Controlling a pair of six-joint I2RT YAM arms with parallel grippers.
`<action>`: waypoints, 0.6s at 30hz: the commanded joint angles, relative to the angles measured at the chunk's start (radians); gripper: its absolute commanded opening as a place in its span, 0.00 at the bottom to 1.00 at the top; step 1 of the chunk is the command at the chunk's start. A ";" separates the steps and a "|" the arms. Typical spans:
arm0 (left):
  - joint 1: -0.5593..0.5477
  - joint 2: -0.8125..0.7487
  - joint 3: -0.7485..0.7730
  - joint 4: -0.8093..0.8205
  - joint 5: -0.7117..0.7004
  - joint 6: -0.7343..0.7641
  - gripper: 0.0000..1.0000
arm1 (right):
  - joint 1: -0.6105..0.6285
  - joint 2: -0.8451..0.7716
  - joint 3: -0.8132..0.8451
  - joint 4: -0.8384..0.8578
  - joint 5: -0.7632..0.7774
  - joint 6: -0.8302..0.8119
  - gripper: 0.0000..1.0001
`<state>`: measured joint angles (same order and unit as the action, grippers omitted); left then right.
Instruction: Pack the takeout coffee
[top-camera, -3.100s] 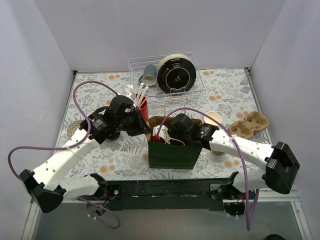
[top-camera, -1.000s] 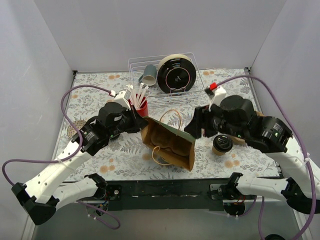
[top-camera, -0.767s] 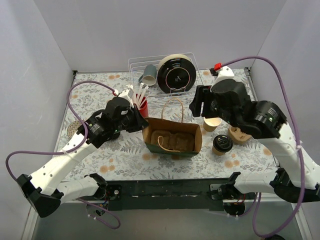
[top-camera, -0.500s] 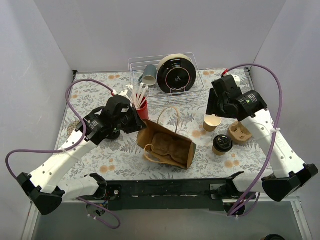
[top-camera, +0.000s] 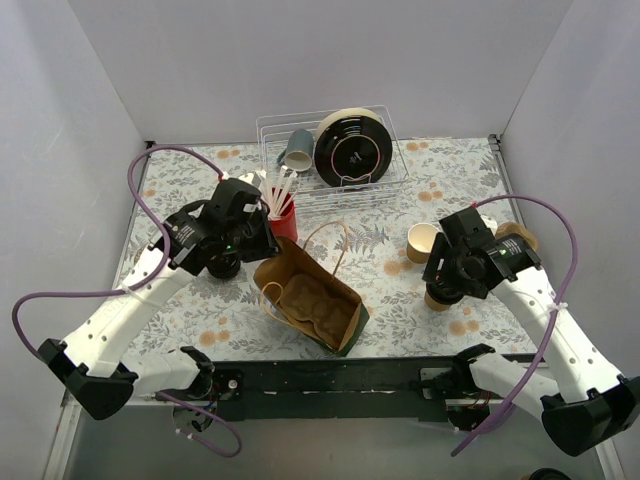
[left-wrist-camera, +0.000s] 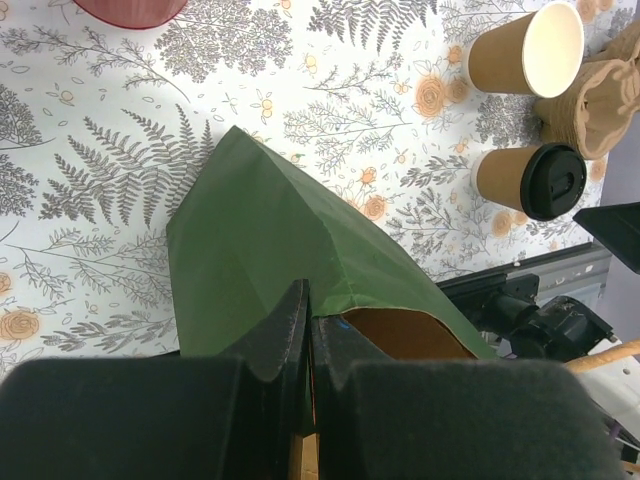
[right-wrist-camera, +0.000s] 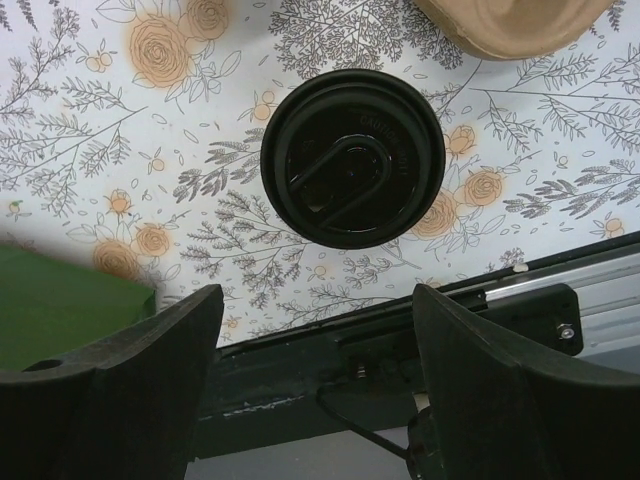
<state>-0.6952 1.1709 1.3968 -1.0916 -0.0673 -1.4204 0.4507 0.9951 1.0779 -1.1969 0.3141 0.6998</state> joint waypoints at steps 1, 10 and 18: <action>0.040 -0.002 0.008 0.009 0.041 0.029 0.00 | -0.007 -0.013 -0.033 0.057 0.042 0.084 0.91; 0.135 0.099 0.087 0.068 0.215 0.003 0.00 | -0.050 0.059 -0.064 0.086 0.108 0.130 0.91; 0.163 0.079 0.030 0.096 0.264 -0.035 0.00 | -0.089 0.105 -0.082 0.152 0.109 0.098 0.91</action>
<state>-0.5537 1.2938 1.4376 -1.0191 0.1448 -1.4364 0.3737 1.1034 1.0088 -1.0893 0.3908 0.7845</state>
